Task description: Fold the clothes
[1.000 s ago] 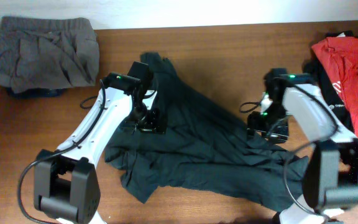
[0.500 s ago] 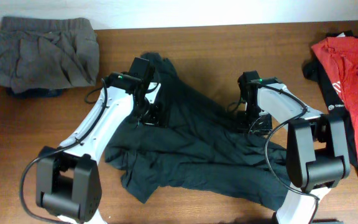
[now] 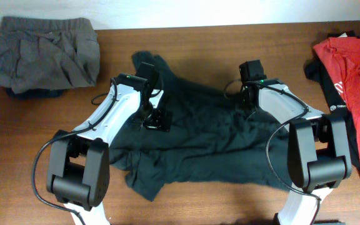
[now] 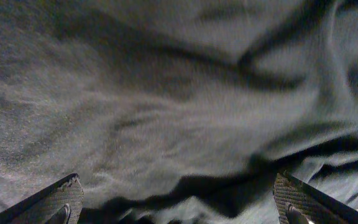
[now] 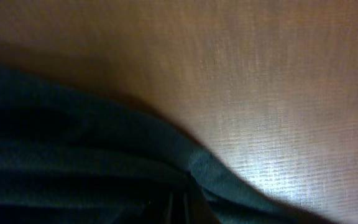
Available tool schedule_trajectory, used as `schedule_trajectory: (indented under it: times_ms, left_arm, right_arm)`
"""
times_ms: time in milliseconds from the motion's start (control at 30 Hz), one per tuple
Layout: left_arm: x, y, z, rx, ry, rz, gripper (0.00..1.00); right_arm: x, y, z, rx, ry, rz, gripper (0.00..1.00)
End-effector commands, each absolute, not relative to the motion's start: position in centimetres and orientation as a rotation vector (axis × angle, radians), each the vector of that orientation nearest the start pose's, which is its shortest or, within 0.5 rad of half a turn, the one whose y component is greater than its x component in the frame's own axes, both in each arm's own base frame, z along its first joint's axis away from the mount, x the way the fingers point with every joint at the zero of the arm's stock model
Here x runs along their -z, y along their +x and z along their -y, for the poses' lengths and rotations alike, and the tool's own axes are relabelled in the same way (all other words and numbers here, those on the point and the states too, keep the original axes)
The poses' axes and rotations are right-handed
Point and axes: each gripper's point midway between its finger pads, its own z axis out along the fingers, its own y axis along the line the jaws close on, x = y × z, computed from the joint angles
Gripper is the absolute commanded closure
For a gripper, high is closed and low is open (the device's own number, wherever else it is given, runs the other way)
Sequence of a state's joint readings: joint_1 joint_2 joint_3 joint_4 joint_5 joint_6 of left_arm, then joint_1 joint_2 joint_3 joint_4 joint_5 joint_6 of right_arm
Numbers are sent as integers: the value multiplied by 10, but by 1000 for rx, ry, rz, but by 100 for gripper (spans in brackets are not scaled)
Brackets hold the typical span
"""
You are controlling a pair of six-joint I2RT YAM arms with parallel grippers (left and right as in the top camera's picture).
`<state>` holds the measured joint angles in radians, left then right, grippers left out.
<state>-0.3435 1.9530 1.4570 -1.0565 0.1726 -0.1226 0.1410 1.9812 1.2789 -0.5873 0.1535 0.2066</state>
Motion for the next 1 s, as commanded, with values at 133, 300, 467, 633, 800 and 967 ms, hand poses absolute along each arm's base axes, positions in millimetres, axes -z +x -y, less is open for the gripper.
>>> schedule_trajectory:
  times_ms: [133,300,467,633,800,967]
  left_arm:
    - [-51,337,152,296,372,-3130,3]
    - [-51,337,153,301,372,-3131,3]
    - [-52,335,154,312,371,-3138,3]
    - [-52,334,155,326,371,-3139,2]
    - [-56,333,171,474,376,-3126,3]
    - [-50,348,183,488,408,-3057,3]
  right_arm:
    - [-32,479,-20,154,128,-2573,87]
    - [-57,501,-4,153,180,-2503,84]
    - [-103,514,30,206,261,-2496,1]
    - [-140,492,85,413,387,-2556,1]
    - [-113,439,68,290,361,-2837,1]
    - [-97,416,65,294,330,-2939,22]
